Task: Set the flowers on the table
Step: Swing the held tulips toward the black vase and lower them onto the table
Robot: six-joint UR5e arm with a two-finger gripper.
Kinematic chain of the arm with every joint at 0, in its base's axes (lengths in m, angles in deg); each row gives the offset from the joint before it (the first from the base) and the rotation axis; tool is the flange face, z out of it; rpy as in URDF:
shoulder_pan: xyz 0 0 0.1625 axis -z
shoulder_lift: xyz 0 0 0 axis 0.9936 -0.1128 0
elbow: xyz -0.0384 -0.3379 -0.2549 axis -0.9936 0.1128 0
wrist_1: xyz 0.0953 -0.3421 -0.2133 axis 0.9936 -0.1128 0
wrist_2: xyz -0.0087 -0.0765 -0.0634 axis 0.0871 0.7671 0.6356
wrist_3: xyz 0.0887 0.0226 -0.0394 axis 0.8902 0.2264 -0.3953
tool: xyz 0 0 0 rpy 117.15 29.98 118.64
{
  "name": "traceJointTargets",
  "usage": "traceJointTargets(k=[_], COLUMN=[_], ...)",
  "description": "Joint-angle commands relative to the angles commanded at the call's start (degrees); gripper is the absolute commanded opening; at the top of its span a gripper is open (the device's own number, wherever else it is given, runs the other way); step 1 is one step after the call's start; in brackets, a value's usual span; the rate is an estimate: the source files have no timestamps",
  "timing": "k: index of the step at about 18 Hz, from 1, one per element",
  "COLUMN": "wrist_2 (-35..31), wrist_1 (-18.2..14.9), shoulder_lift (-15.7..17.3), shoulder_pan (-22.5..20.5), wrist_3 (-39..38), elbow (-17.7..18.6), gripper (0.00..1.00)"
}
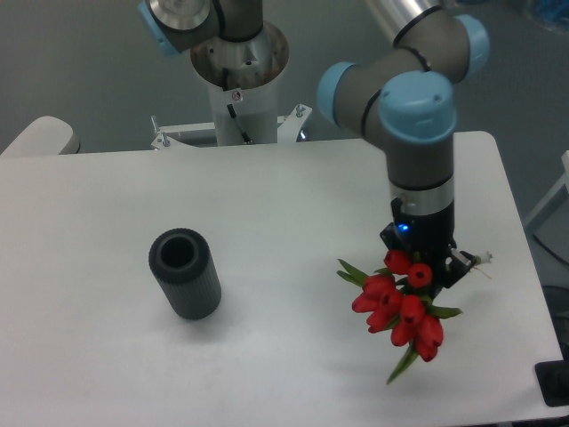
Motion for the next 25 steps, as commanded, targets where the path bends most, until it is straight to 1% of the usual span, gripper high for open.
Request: traceJointTargets(k=[2,5,7,9,10,13,16,22,24,25], wrist_2=[-4.2,-5.3,-5.8,-6.1,-6.0,-6.5,-11.8,-11.7,-11.7,-11.7], wrist_1=[-0.5,-3.8,-3.3,-3.0,-3.0,-2.8,-2.8,-2.5,-1.1,-0.6], shoulder_lift=[-0.4,-0.5,-1.1,-2.3,-2.6,-5.2,-7.3,-8.0,-8.3,-8.3], shoulder_pan=[2.1,2.4,3.0,4.0,4.0,6.6,8.5,8.8,8.8,8.8], wrist_3=[-0.5,-1.0,-1.4,-3.5,-4.5,-6.6,-7.3,-6.6,-6.6,-6.5], elbow=[2.1,3.8,5.7,7.1,7.4,7.1,7.0,6.6,6.5,6.4], gripper=[0.28,0.28,0.28,0.28,0.28,0.29,0.28,0.3,0.38,0.52])
